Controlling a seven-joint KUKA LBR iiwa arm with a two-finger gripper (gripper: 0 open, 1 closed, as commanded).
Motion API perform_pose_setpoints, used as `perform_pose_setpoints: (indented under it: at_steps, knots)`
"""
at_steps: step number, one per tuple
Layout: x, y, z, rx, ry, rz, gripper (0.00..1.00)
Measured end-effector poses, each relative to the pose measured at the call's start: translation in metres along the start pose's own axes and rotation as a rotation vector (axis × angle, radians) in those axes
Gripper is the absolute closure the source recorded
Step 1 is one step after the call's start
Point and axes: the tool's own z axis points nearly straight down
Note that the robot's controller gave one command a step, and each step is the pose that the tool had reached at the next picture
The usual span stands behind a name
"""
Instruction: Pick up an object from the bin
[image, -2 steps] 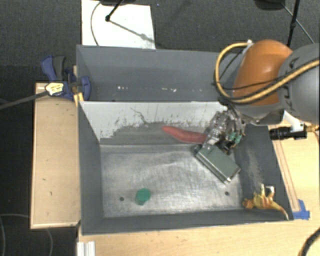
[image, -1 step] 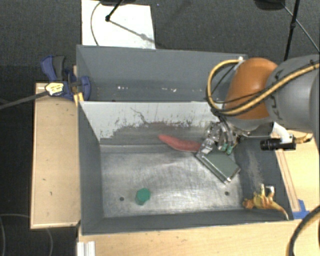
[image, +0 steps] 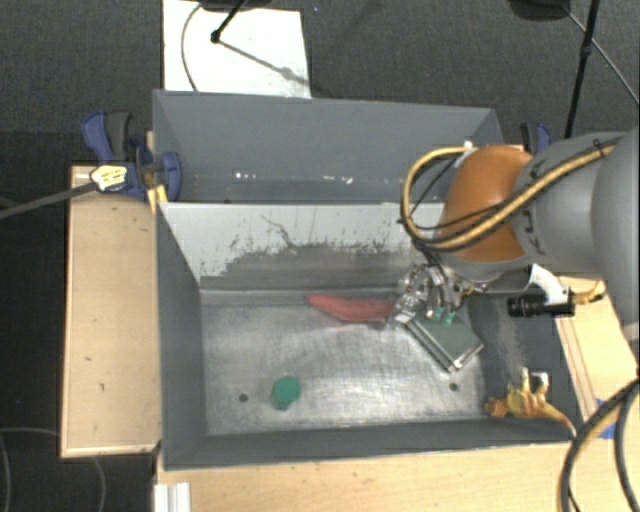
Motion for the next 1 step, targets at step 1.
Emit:
perform_pose_setpoints:
  at_steps: [1]
  knots:
    - [0.0, 0.0, 0.0, 0.0, 0.0, -0.001, 1.0]
